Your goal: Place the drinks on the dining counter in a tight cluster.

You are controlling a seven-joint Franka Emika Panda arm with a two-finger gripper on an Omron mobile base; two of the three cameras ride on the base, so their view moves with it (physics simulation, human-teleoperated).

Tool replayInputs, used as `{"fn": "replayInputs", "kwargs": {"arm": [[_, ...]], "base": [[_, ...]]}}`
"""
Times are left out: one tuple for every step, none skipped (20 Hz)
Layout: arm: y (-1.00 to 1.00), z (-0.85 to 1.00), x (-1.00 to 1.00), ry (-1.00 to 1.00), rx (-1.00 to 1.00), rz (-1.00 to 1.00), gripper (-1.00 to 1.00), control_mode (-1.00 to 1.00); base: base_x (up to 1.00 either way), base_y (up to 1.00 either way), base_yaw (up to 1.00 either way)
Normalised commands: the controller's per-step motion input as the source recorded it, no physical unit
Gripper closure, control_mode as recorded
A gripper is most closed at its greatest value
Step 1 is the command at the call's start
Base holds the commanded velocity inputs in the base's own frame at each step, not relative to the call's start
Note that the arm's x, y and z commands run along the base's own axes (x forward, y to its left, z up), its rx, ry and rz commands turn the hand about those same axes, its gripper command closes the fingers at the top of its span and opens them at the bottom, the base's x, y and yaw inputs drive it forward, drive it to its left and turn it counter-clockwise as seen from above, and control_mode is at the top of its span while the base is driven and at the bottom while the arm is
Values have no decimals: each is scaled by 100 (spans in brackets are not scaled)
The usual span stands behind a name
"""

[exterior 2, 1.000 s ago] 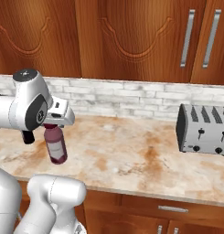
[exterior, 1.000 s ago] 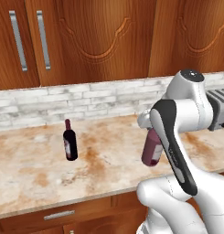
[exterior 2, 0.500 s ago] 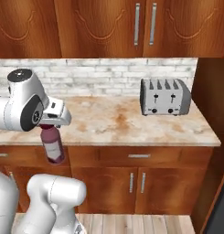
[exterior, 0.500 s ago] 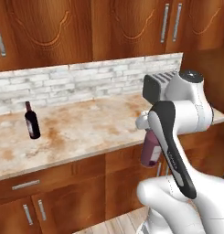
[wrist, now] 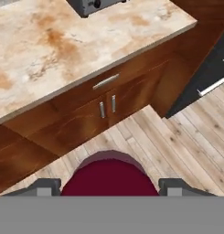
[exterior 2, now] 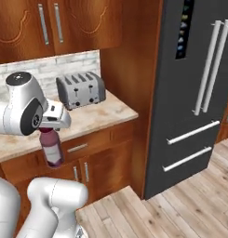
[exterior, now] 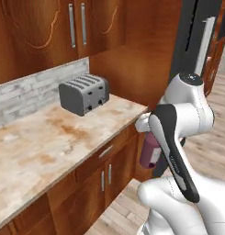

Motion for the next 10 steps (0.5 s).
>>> {"fn": "replayInputs", "kwargs": {"arm": [[0, 0, 0, 0, 0, 0, 100, 100], [0, 0, 0, 0, 0, 0, 100, 100], [0, 0, 0, 0, 0, 0, 100, 100], [0, 0, 0, 0, 0, 0, 100, 100], [0, 0, 0, 0, 0, 0, 100, 100], [0, 0, 0, 0, 0, 0, 100, 100], [0, 0, 0, 0, 0, 0, 100, 100], [0, 0, 0, 0, 0, 0, 100, 100], [0, 0, 0, 0, 0, 0, 100, 100], [0, 0, 0, 0, 0, 0, 100, 100]], "base": [[12, -24, -84], [11, -24, -83], [14, -22, -83], [17, -19, -83], [18, -18, -83], [19, -17, -83], [22, -16, -82], [24, -15, -82], [24, -13, -82], [23, -11, -82]]}}
